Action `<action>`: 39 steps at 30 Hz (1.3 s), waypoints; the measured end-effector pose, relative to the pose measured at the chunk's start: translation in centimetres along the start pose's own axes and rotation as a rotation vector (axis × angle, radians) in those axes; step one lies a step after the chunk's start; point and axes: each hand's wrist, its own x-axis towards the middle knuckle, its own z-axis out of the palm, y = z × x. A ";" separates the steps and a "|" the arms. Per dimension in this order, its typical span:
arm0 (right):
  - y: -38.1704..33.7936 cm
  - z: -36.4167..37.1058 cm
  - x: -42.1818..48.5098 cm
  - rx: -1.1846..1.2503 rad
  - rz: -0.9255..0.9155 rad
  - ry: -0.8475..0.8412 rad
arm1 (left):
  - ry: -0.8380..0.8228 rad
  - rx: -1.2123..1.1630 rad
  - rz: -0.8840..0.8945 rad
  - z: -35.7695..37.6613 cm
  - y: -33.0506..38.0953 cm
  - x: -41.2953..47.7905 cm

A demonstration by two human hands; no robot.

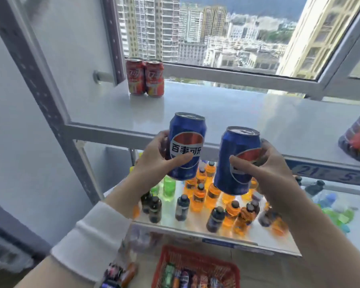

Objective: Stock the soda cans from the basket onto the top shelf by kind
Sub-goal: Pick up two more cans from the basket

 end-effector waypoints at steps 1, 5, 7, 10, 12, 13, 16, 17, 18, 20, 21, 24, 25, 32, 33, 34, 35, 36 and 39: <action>-0.5 -0.1 1.4 -0.013 -0.023 -0.013 | 0.006 0.030 0.014 -0.1 0.3 1.5; -2.0 -0.1 6.9 -0.032 -0.087 -0.028 | 0.005 0.144 0.044 -0.9 1.0 7.7; -2.3 0.2 9.3 -0.035 -0.105 -0.029 | -0.009 0.188 0.043 -1.5 0.6 10.5; -2.2 1.0 12.4 -0.018 -0.104 -0.016 | -0.028 0.226 0.040 -2.3 -0.2 13.8; -1.9 1.6 14.2 -0.004 -0.096 -0.008 | -0.037 0.246 0.038 -2.9 -0.7 15.5; -1.8 2.0 15.1 -0.003 -0.092 -0.003 | -0.042 0.262 0.033 -3.2 -1.1 16.4; -1.4 3.1 18.0 -0.021 -0.076 0.006 | -0.067 0.285 0.011 -4.2 -1.9 19.2; -1.3 3.5 19.0 -0.031 -0.068 0.009 | -0.070 0.285 0.009 -4.5 -2.1 20.3; -1.3 3.8 19.9 -0.037 -0.065 0.012 | -0.068 0.294 0.019 -4.8 -2.3 21.2; -1.1 4.4 21.7 -0.038 -0.069 0.024 | -0.068 0.342 0.047 -5.2 -2.4 22.9; -1.1 4.7 22.5 -0.043 -0.073 0.028 | -0.077 0.370 0.055 -5.4 -2.6 23.7; -1.1 5.3 24.6 -0.082 -0.079 0.022 | -0.106 0.408 0.059 -5.9 -2.8 25.4; -1.1 5.5 25.0 -0.096 -0.081 0.019 | -0.122 0.412 0.056 -6.1 -2.9 25.8; -1.2 5.7 26.1 -0.235 -0.095 -0.018 | -0.269 0.427 0.031 -7.0 -2.1 26.6; -1.6 5.5 26.1 -0.273 -0.097 -0.036 | -0.281 0.445 0.057 -7.1 -1.4 26.5; -2.1 5.2 26.2 -0.318 -0.109 -0.053 | -0.281 0.490 0.100 -7.2 -0.5 26.5; -2.9 4.9 26.2 -0.381 -0.134 -0.066 | -0.278 0.562 0.156 -7.2 0.4 26.5; -3.6 4.6 26.3 -0.463 -0.162 -0.080 | -0.281 0.658 0.217 -7.3 1.2 26.6; -5.3 4.5 26.7 -0.696 -0.217 -0.133 | -0.349 0.912 0.324 -7.2 2.6 27.0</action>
